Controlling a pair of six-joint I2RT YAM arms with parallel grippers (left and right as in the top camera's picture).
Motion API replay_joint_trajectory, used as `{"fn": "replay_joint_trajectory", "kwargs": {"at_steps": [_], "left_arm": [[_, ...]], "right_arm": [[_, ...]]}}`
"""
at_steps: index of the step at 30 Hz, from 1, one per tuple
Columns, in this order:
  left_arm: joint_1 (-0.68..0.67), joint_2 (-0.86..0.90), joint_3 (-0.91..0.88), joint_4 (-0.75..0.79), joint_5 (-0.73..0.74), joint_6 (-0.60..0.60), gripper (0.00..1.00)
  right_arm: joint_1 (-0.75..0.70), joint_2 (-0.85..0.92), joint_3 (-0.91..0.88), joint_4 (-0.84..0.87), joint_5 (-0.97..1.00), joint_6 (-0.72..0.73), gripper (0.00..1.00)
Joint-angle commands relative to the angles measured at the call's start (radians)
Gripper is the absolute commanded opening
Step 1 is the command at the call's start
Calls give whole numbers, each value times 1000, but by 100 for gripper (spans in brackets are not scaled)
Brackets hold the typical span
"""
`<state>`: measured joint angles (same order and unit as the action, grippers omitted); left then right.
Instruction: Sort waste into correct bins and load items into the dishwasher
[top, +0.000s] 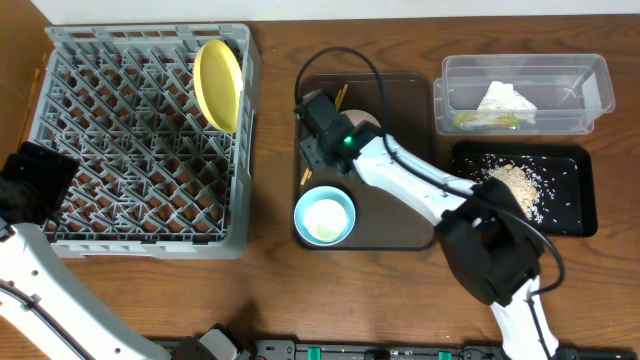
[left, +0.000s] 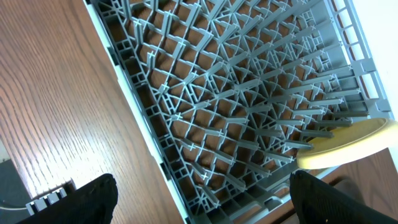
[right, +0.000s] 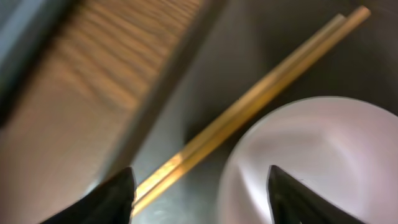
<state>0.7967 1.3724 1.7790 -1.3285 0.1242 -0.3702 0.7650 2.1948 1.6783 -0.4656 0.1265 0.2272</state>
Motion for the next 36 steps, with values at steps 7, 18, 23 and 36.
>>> {"fn": "replay_joint_trajectory", "kwargs": {"at_steps": [7,18,23,36], "left_arm": [[5,3,5,-3,-6,-9,90],[5,3,5,-3,-5,-9,91],[5,3,5,-3,-5,-9,90],[5,3,5,-3,-5,-9,91]], "right_arm": [[19,77,9,-10,126,33,34],[21,-100,82,-40,-78,87,1],[21,-269,92,21,-349,97,1],[109,-36,92,736,-949,549,1]]}}
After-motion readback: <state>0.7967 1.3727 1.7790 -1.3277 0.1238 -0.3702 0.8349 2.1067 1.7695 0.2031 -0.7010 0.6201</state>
